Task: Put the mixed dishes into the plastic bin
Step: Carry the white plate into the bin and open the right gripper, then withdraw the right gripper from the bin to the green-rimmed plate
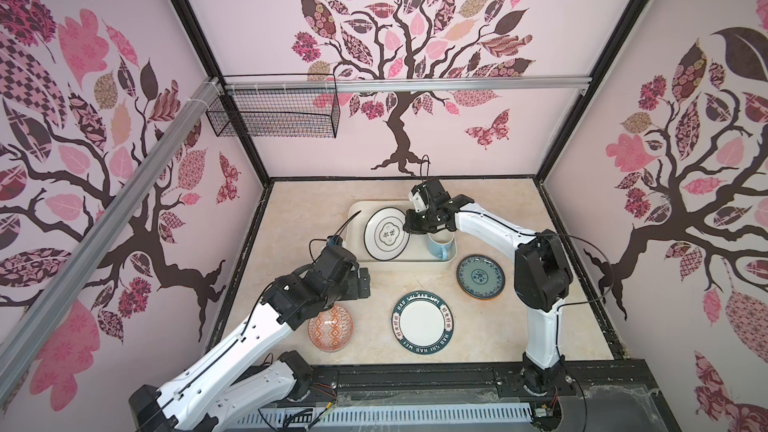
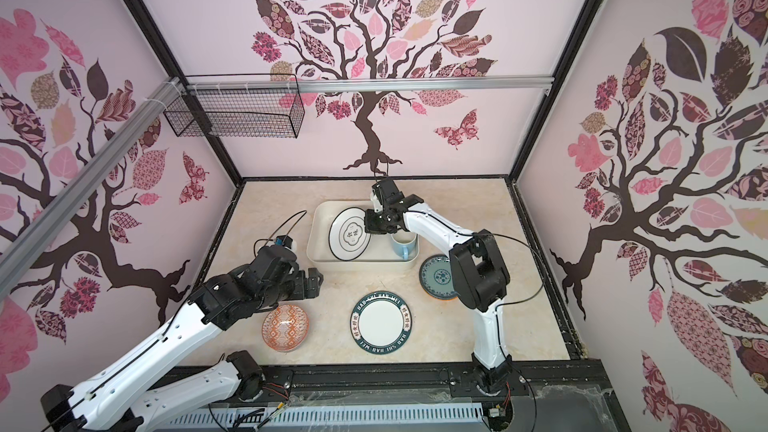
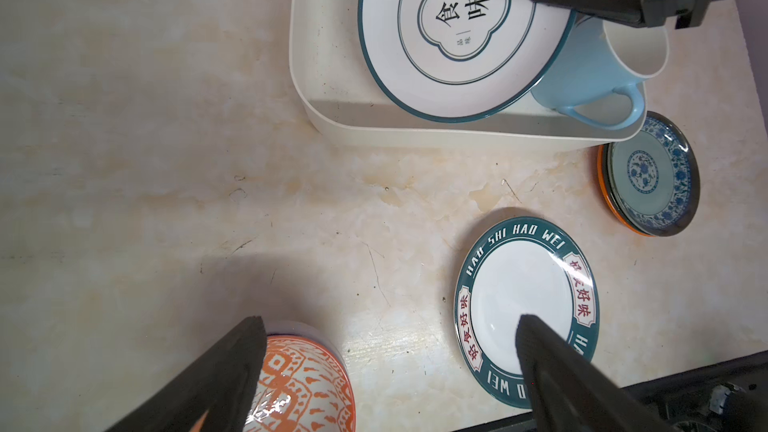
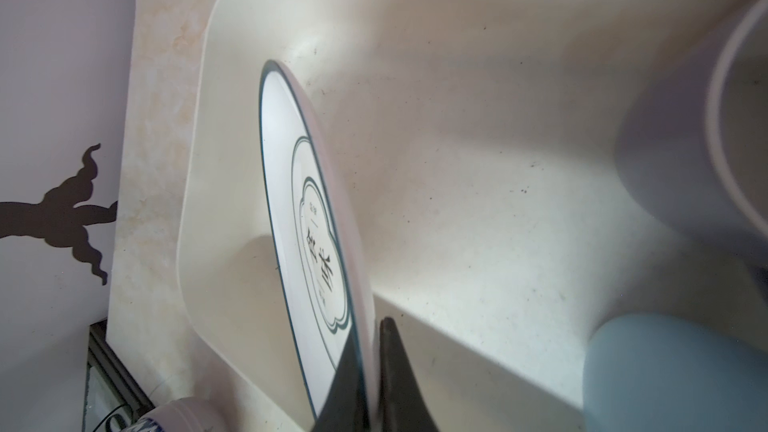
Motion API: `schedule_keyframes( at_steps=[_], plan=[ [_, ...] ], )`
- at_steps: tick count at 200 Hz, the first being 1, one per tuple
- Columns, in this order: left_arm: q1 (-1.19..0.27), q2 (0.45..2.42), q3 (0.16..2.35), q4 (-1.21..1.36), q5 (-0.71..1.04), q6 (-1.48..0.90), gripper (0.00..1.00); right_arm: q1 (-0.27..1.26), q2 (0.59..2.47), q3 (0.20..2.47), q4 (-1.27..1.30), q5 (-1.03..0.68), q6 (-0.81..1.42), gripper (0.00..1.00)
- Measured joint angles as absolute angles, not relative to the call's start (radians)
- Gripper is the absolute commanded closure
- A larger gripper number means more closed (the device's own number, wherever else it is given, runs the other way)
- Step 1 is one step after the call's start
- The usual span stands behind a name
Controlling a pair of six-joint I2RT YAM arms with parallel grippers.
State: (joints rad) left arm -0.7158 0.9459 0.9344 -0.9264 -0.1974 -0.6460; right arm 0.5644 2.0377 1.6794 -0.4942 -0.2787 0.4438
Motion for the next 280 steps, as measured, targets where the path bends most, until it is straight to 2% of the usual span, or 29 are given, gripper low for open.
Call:
schedule_keyframes(
  at_steps=[40,91,118,204,233,280],
  plan=[
    [-0.699,1.024,0.934,-0.889,-0.157,-0.619,0.02,0.566,2.176,1.795,-0.505,-0.315,0.429,0.94],
    [-0.685,1.046,0.925,-0.844,-0.125,-0.604,0.02,0.566,2.236,1.875,-0.544,-0.329,0.406,0.63],
    [-0.685,1.045,0.906,-0.833,-0.109,-0.605,0.02,0.566,2.236,1.874,-0.567,-0.306,0.395,0.59],
    [-0.684,0.985,0.836,-0.803,-0.067,-0.629,0.02,0.567,2.203,1.855,-0.624,-0.272,0.384,0.59],
    [-0.684,0.975,0.815,-0.795,-0.033,-0.640,0.02,0.572,2.059,1.766,-0.644,-0.254,0.383,0.59],
    [-0.716,0.937,0.783,-0.782,-0.013,-0.676,0.03,0.589,1.700,1.596,-0.640,-0.224,0.385,0.59]
  ],
)
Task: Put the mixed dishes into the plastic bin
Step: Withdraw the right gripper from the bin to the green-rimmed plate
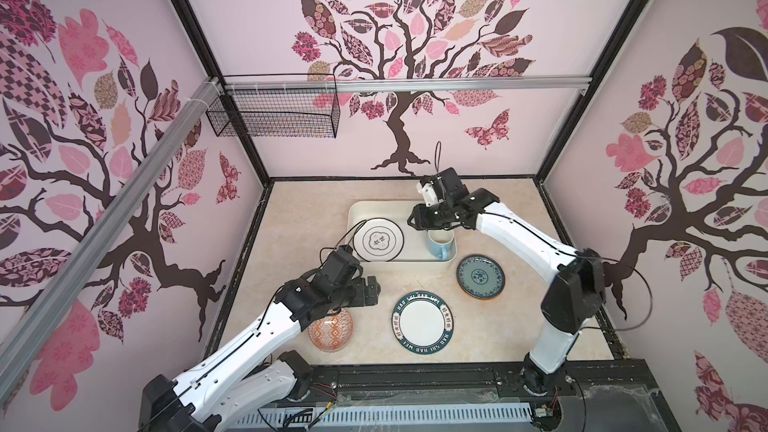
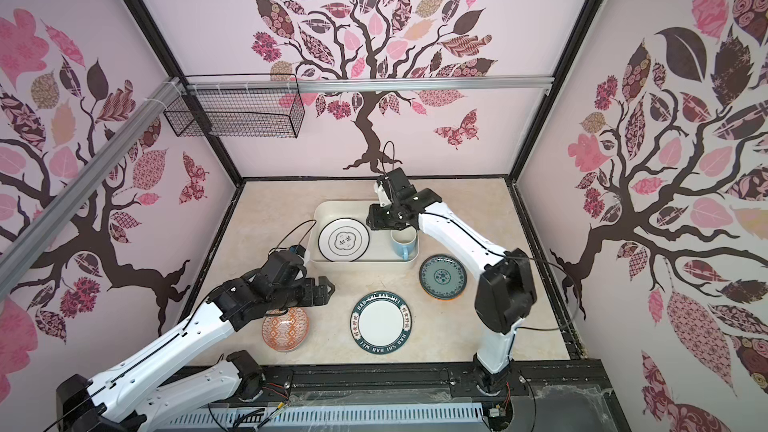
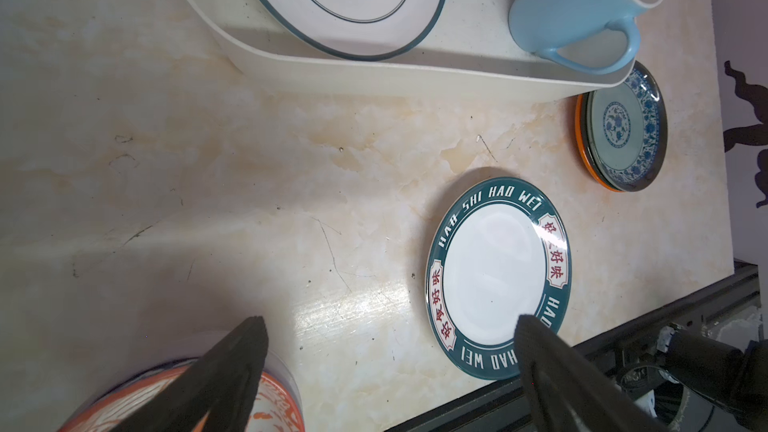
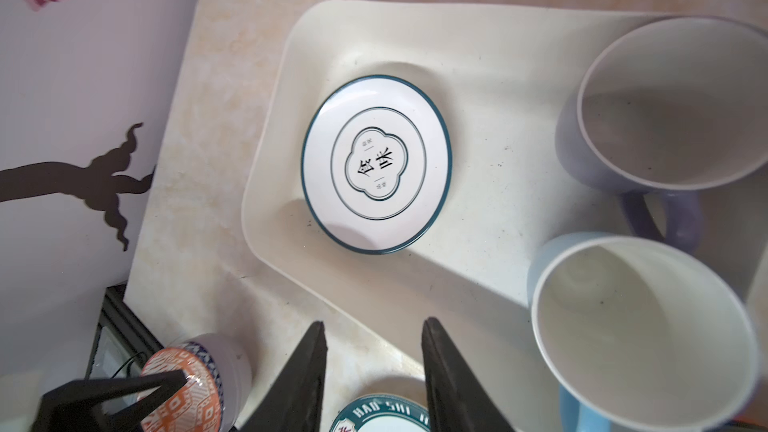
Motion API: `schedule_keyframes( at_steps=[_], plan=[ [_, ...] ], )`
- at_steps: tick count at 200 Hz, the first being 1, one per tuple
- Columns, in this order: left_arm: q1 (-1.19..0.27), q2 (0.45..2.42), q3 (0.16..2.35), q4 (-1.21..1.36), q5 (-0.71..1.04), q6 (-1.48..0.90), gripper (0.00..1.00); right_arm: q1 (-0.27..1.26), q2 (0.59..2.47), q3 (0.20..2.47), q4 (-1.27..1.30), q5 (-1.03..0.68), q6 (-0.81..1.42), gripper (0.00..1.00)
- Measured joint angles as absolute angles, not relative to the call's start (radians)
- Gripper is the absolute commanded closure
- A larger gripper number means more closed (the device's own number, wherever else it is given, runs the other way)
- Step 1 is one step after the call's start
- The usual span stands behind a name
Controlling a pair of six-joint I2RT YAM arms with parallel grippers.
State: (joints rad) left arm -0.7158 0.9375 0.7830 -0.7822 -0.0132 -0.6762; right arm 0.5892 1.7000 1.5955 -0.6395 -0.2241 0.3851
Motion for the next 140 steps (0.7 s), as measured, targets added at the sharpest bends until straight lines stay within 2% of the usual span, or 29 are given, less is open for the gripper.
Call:
schedule_keyframes(
  at_steps=[15,46,106,140],
  plan=[
    [-0.750,0.933,0.781,-0.776,-0.019,-0.690,0.04,0.596,1.597,1.518,-0.632,-0.218,0.388,0.59],
    [-0.831,0.962,0.777,-0.745,-0.027,-0.717,0.13,0.604,1.407,1.291,-0.624,-0.213,0.406,0.59],
    [-0.950,1.106,0.742,-0.657,-0.044,-0.778,0.25,0.611,1.039,0.808,-0.633,-0.221,0.494,0.60],
    [-1.017,1.243,0.732,-0.575,-0.056,-0.819,0.39,0.614,0.889,0.619,-0.612,-0.244,0.553,0.61]
  ],
)
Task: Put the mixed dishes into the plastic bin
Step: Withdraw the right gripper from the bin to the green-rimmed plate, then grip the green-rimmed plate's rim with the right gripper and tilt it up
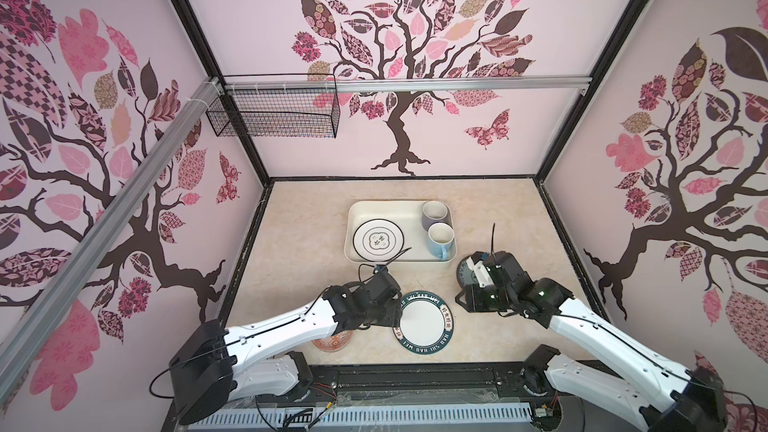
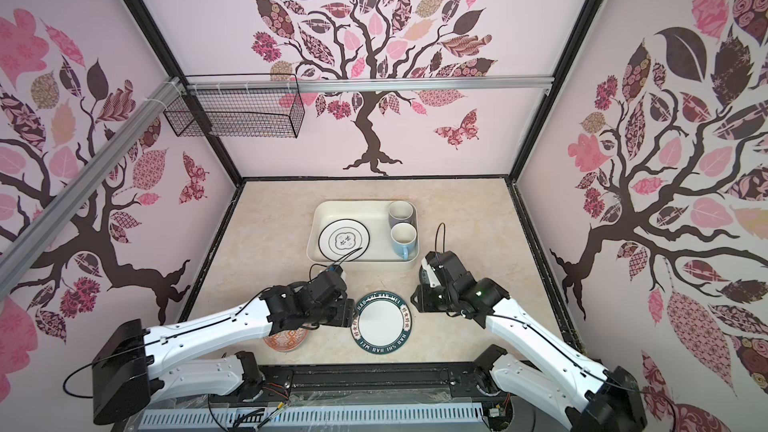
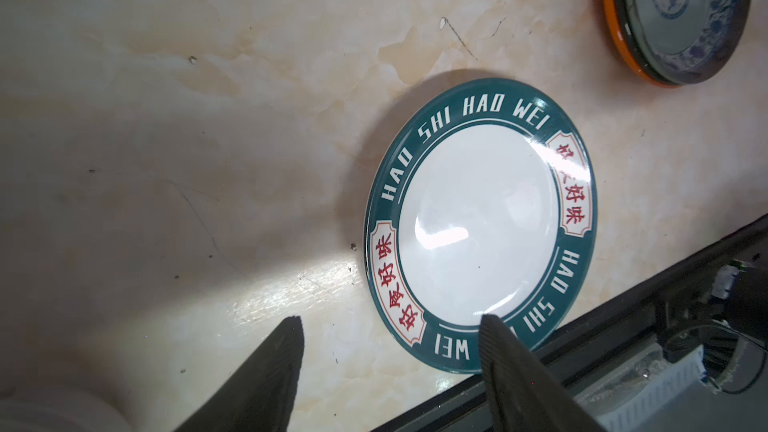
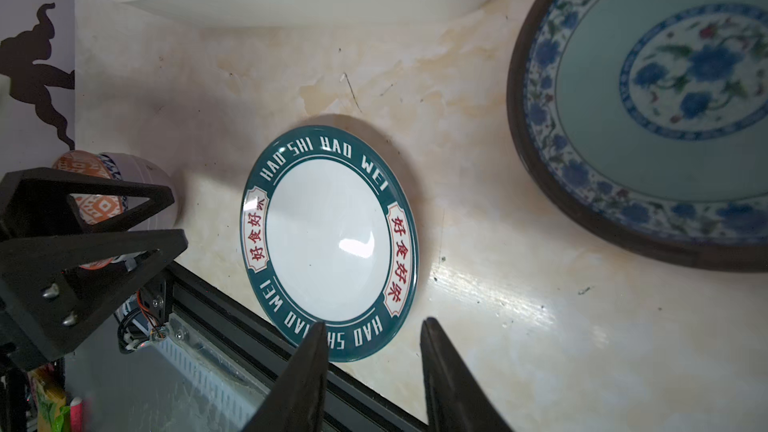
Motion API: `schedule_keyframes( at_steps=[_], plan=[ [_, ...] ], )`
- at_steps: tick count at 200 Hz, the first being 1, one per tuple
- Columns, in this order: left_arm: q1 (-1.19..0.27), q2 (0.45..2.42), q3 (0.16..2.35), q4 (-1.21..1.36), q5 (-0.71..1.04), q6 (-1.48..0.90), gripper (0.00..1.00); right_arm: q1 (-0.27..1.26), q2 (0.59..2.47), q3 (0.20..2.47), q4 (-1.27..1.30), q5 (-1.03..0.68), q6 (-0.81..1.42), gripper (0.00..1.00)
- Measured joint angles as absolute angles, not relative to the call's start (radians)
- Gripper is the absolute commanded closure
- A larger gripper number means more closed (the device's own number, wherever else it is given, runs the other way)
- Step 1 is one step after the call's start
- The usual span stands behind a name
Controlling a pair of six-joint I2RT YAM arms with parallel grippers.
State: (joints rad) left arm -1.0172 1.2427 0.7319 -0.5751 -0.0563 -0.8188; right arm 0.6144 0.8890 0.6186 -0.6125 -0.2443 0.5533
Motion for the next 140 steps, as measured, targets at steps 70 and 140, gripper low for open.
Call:
schedule_keyframes(
  at_steps=[70,140],
  plan=[
    [-1.027,1.375,0.686,-0.470,-0.062,-0.870,0.70,0.615,0.840,0.433,-0.509,-0.313,0.632,0.62],
    [-1.027,1.488,0.691,-0.351,-0.044,-0.889,0.93,0.615,0.963,0.388,-0.359,-0.367,0.647,0.62]
  ],
)
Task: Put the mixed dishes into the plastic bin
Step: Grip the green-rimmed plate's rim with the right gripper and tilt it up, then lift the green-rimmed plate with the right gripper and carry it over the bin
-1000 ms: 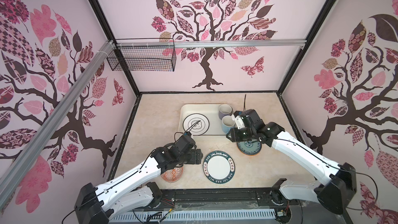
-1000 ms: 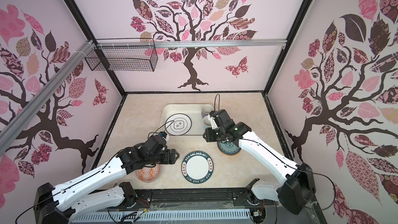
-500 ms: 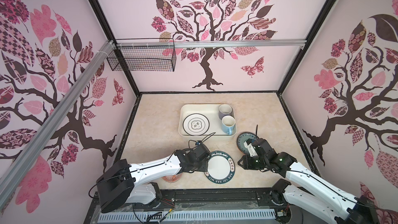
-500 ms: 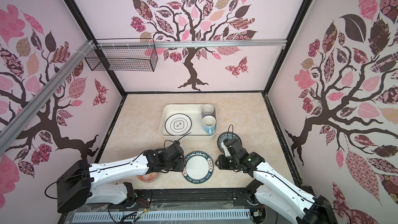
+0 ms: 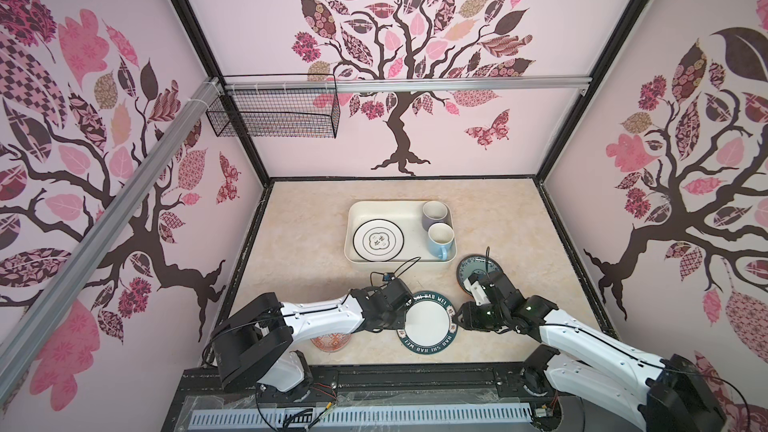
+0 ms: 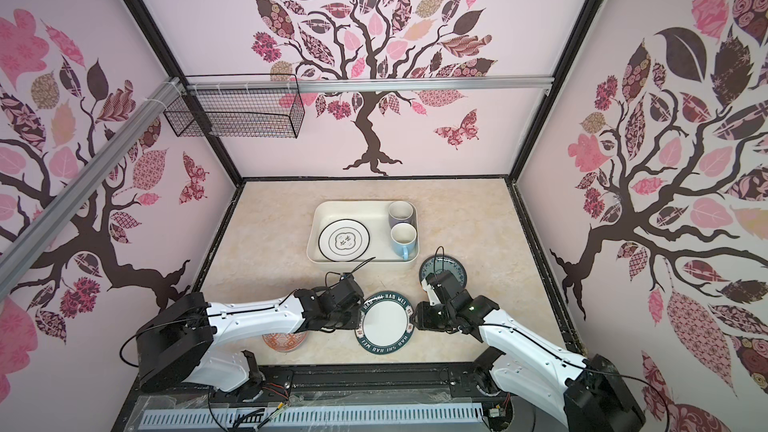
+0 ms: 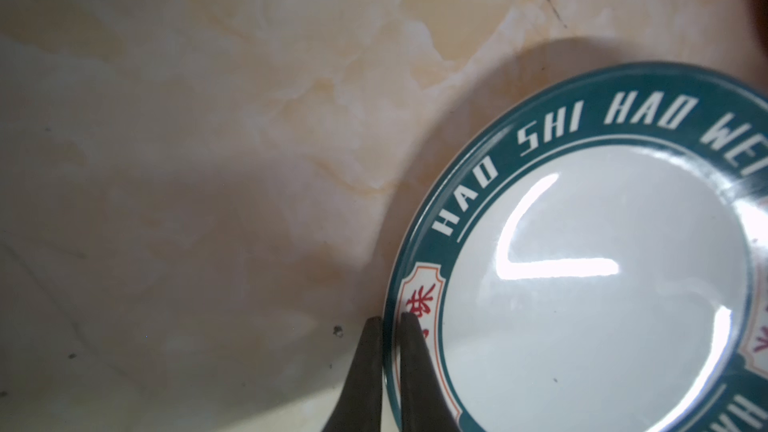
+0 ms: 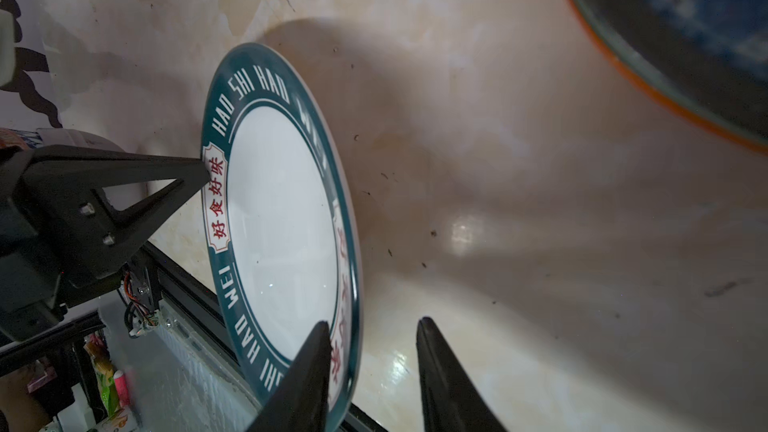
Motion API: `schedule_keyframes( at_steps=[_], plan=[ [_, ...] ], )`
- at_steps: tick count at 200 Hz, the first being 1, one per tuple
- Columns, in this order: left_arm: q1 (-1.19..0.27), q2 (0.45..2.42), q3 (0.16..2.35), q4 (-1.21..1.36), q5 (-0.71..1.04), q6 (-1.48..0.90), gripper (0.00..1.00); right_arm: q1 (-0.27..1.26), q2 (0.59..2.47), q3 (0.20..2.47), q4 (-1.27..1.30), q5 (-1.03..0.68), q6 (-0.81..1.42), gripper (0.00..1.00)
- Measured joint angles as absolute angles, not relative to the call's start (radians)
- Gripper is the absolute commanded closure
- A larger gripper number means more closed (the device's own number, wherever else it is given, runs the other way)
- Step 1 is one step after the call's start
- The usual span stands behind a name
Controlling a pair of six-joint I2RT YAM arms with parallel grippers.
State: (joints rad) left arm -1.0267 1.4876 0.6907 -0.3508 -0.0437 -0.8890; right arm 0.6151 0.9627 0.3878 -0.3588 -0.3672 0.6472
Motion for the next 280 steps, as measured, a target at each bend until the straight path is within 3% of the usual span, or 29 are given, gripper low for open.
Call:
schedule_keyframes(
  at_steps=[31,59,73,89,105,126,206,280],
  plan=[
    [-1.028,1.499,0.692,-0.319,-0.039,-0.888,0.93,0.617,1.003,0.379,-0.302,-0.395,0.650,0.65],
    [-1.028,1.501,0.692,-0.311,-0.039,-0.886,0.92,0.619,1.017,0.378,-0.273,-0.412,0.657,0.79],
    [-1.028,1.502,0.692,-0.308,-0.039,-0.886,0.87,0.620,1.018,0.378,-0.264,-0.419,0.658,0.87],
    [-1.028,1.502,0.692,-0.313,-0.037,-0.871,0.67,0.617,1.009,0.385,-0.264,-0.427,0.672,0.92],
    [-1.029,1.491,0.694,-0.320,-0.036,-0.870,0.31,0.618,0.976,0.408,-0.271,-0.432,0.673,0.92],
    [-1.029,1.442,0.694,-0.383,-0.050,-0.866,0.03,0.622,0.932,0.428,-0.329,-0.402,0.672,0.92],
    [-1.028,1.054,0.812,-0.712,-0.204,-0.818,0.02,0.622,0.894,0.645,-0.487,-0.355,0.673,0.92],
    [-0.825,0.870,0.941,-0.912,-0.241,-0.688,0.02,0.622,1.298,1.040,-0.461,-0.340,0.606,0.91]
  ],
)
